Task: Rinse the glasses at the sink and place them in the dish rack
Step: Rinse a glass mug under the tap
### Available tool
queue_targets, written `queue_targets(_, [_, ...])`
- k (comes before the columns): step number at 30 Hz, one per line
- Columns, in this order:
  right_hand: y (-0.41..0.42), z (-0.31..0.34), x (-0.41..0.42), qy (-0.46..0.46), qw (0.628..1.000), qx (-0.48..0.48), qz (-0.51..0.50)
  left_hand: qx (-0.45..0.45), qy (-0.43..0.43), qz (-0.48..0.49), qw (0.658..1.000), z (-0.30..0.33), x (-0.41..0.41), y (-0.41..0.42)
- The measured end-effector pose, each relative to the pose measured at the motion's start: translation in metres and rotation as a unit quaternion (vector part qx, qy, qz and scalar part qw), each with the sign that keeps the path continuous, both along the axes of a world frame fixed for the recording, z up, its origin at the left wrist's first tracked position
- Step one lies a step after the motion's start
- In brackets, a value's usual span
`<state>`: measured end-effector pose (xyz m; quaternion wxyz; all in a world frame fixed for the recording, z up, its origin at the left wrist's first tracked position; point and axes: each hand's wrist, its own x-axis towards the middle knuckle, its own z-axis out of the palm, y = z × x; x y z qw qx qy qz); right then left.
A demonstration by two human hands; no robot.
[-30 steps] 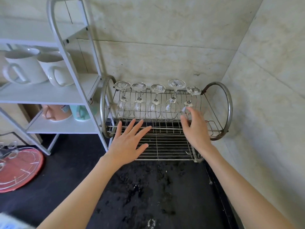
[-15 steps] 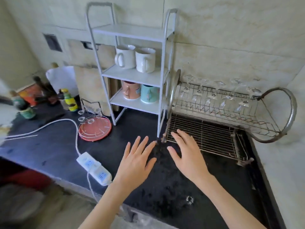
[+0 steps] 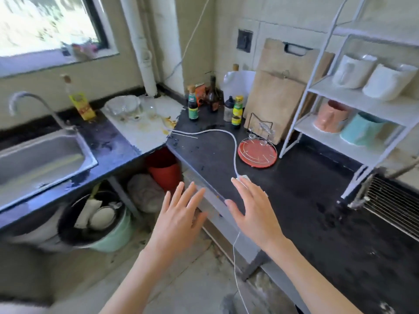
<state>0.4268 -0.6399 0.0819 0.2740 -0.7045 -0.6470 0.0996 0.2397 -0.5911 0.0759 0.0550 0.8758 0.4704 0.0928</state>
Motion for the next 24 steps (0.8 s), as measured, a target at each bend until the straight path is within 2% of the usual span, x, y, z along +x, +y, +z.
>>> queue_targets(7, [0.109, 0.0, -0.066, 0.009, 0.997, 0.012, 0.074, -0.021, -0.019, 0.105, 0.994, -0.013, -0.077, 0.071])
queue_targets(18, [0.339, 0.011, -0.109, -0.004, 0.987, -0.019, 0.157, 0.005, -0.04, 0.175, 0.984, 0.004, -0.129, 0.27])
queue_targets(24, [0.435, 0.008, -0.127, -0.022, 0.984, -0.057, 0.166, -0.038, -0.043, 0.21, 0.976, -0.009, -0.149, 0.349])
